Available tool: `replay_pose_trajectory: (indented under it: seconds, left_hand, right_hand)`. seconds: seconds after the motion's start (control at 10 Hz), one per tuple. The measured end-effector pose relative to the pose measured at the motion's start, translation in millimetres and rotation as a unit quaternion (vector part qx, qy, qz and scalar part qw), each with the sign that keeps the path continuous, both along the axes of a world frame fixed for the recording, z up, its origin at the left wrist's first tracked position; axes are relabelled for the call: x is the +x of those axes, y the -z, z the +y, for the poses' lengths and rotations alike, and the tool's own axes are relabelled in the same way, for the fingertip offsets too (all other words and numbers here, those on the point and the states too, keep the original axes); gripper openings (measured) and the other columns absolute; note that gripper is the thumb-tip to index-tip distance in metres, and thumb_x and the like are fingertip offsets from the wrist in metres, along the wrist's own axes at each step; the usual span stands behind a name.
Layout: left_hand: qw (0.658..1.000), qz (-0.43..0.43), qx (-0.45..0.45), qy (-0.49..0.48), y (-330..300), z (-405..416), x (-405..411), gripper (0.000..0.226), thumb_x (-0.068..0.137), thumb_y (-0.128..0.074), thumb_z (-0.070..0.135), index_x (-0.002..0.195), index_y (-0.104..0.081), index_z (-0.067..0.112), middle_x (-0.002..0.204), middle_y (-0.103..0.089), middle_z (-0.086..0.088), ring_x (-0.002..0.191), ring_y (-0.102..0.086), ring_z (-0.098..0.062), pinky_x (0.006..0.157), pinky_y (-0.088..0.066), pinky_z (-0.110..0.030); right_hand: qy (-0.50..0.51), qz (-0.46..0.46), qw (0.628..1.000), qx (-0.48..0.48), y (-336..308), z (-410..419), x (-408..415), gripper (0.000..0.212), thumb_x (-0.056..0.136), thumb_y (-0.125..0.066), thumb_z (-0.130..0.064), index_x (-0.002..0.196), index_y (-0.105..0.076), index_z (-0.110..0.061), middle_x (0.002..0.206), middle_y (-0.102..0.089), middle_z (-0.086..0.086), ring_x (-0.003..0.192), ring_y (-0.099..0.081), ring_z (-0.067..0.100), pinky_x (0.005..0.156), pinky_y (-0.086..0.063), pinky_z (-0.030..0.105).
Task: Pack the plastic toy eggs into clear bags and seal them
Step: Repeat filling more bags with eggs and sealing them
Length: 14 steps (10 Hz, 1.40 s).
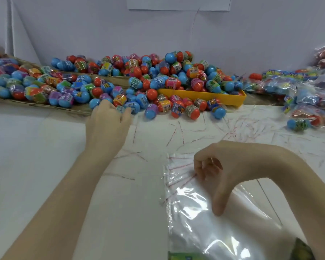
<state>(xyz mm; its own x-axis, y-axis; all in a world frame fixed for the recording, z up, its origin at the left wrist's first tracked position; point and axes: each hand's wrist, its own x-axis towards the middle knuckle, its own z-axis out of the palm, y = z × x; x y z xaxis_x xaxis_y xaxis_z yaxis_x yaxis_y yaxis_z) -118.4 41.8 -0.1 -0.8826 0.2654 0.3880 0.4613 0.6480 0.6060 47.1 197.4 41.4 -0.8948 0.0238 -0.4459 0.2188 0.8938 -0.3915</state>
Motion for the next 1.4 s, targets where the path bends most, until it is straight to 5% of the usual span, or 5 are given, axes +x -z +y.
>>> replay_pose_trajectory:
  seconds: [0.5, 0.8, 1.1, 1.3, 1.4]
  left_hand:
    - [0.997, 0.061, -0.051, -0.011, 0, 2, 1, 0.040, 0.092, -0.048, 0.043, 0.069, -0.068, 0.018, 0.099, -0.044, 0.000, 0.097, -0.029, -0.014, 0.093, -0.017, -0.037]
    - [0.989, 0.024, 0.125, 0.072, -11, 4, 18, 0.051, 0.086, -0.034, 0.058, 0.057, -0.064, 0.028, 0.051, -0.054, 0.027, 0.078, -0.061, -0.006, 0.075, -0.045, -0.027]
    - [0.986, 0.033, 0.012, 0.163, 1, 8, 10, 0.106, 0.060, -0.074, 0.058, 0.135, 0.001, 0.052, 0.141, 0.005, 0.018, 0.140, 0.000, -0.012, 0.114, 0.000, -0.044]
    - [0.723, -0.345, 0.391, 0.453, -24, -24, 9, 0.064, 0.095, -0.021, 0.057, 0.131, -0.052, 0.014, 0.148, -0.033, -0.015, 0.138, -0.027, -0.034, 0.111, -0.013, -0.061]
    - [0.967, -0.152, 0.033, 0.200, -27, -35, -16, 0.053, 0.084, -0.050, 0.056, 0.125, -0.057, 0.024, 0.155, -0.015, -0.001, 0.142, -0.004, -0.018, 0.111, 0.003, -0.059]
  right_hand:
    - [-0.005, 0.151, 0.984, -0.096, -4, 13, 2, 0.012, 0.056, -0.074, -0.046, 0.064, -0.070, -0.038, 0.073, -0.060, -0.021, 0.069, -0.050, -0.004, 0.062, -0.037, 0.009]
    - [0.169, 0.507, 0.775, -0.336, -18, 22, 5, 0.006, 0.051, -0.073, -0.028, 0.057, -0.073, -0.026, 0.047, -0.059, -0.009, 0.041, -0.044, 0.001, 0.043, -0.034, 0.006]
    - [0.261, 0.580, 0.711, -0.299, -17, 26, 4, 0.002, 0.058, -0.072, -0.028, 0.060, -0.073, -0.029, 0.039, -0.046, -0.012, 0.038, -0.032, 0.002, 0.041, -0.027, 0.008]
    - [0.305, 0.592, 0.677, -0.313, -19, 29, 6, 0.003, 0.059, -0.071, -0.029, 0.061, -0.073, -0.027, 0.039, -0.046, -0.013, 0.035, -0.032, 0.003, 0.039, -0.027, 0.009]
    - [0.319, 0.604, 0.663, -0.307, -20, 31, 8, 0.003, 0.059, -0.071, -0.031, 0.060, -0.073, -0.030, 0.040, -0.048, -0.012, 0.036, -0.033, 0.002, 0.039, -0.028, 0.009]
